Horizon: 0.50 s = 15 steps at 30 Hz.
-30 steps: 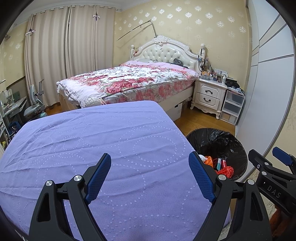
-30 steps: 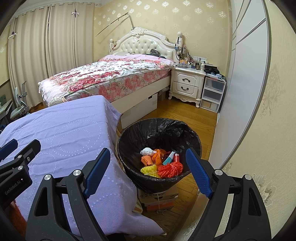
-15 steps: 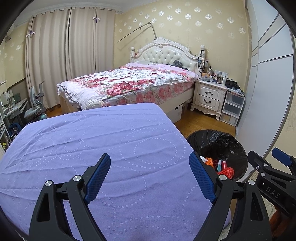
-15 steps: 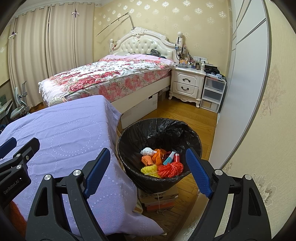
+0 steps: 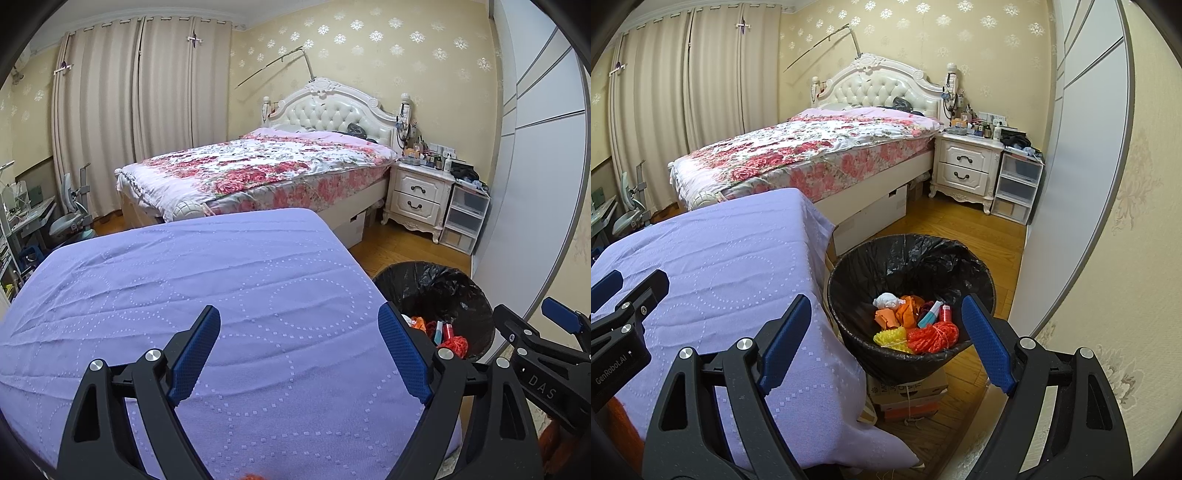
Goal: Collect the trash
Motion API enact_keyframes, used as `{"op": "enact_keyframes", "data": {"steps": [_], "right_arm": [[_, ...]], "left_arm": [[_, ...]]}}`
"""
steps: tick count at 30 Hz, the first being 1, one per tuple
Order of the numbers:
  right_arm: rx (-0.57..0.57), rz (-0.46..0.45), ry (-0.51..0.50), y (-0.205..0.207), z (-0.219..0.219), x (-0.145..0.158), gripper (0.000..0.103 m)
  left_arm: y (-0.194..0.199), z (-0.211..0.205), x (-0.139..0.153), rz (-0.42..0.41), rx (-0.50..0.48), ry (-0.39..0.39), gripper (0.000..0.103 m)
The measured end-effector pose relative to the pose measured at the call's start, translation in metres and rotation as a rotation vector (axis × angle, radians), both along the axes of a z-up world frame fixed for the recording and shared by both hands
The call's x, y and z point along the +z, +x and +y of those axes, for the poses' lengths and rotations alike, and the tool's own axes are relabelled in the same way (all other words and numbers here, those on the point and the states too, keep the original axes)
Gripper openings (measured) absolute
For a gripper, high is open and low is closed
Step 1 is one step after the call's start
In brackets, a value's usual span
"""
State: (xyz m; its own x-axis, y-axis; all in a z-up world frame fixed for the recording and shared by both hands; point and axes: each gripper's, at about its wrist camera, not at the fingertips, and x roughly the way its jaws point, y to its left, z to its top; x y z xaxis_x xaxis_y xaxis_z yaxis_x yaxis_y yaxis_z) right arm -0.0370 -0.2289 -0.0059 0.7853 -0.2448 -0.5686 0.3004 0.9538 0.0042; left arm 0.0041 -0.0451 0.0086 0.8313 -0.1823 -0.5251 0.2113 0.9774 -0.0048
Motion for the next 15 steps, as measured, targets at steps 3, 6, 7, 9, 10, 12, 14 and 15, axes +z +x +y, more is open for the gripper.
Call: {"op": "enact_keyframes", "data": {"steps": [3, 6, 7, 9, 10, 12, 14, 15], "right_arm": [[0.0, 0.0, 0.0, 0.0, 0.0, 0.0, 0.082], [0.003, 0.0, 0.0, 0.0, 0.001, 0.001, 0.082], [0.005, 0.001, -0.001, 0.0, 0.002, 0.001, 0.082], [0.009, 0.001, 0.0, 0.001, 0.005, 0.001, 0.082], [0.011, 0.001, -0.001, 0.002, 0.008, 0.0, 0.082], [0.017, 0.005, -0.001, 0.003, 0.011, 0.0, 0.082], [0.023, 0.009, -0.002, 0.005, 0.014, -0.002, 0.082], [0.027, 0.012, -0.002, 0.006, 0.016, -0.002, 0.082]], "left_arm": [[0.0, 0.0, 0.001, -0.002, -0.006, 0.002, 0.085], [0.0, -0.002, 0.001, -0.007, -0.01, 0.009, 0.085], [-0.001, -0.001, 0.0, -0.008, -0.009, 0.009, 0.085], [0.0, 0.0, 0.0, -0.006, -0.003, 0.005, 0.085], [0.001, 0.001, 0.0, -0.004, 0.003, 0.005, 0.085], [0.003, 0.004, 0.0, 0.001, 0.017, 0.004, 0.085], [0.007, 0.009, -0.001, 0.015, 0.029, -0.001, 0.085], [0.01, 0.012, -0.002, 0.023, 0.037, -0.005, 0.085]]}}
